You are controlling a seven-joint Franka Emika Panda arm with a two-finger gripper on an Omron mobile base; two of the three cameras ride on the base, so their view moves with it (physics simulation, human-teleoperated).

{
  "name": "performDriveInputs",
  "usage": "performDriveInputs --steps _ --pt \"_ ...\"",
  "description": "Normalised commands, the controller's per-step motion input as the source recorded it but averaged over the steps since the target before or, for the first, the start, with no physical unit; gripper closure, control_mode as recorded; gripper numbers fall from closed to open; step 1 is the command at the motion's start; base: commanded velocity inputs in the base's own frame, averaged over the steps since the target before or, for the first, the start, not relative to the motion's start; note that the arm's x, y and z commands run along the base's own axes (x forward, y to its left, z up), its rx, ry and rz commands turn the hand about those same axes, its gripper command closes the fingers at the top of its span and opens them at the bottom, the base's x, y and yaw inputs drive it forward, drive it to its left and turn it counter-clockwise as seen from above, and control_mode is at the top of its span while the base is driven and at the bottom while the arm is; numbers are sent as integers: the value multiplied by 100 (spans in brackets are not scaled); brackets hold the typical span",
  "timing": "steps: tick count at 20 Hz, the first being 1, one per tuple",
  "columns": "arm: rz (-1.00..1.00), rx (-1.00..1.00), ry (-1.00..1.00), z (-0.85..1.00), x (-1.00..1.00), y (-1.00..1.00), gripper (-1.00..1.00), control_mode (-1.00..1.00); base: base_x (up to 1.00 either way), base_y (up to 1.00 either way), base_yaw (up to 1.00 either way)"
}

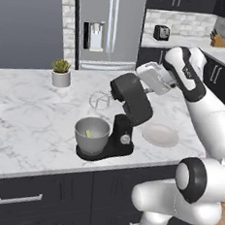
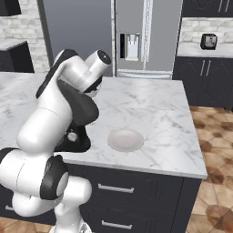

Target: Add butter and sugar cubes to the stand mixer bowl and then turn on the stand mixer to begin making frosting.

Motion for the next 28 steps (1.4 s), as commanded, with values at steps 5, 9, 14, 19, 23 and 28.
performDriveInputs --steps 5,9,14,19,23,28 --pt "0 -2 1 -47 1 99 -100 -100 0 0 0" --pt "0 -11 10 -83 0 99 -100 -100 0 0 0" --pt "-1 -22 18 -100 14 81 -100 -100 0 0 0" --pt "-8 -31 12 -98 9 37 -100 -100 0 0 0" --pt "-10 -8 -12 -14 -81 -46 -100 -100 0 0 0" --pt "-12 0 -28 17 -100 -97 -100 -100 0 0 0"
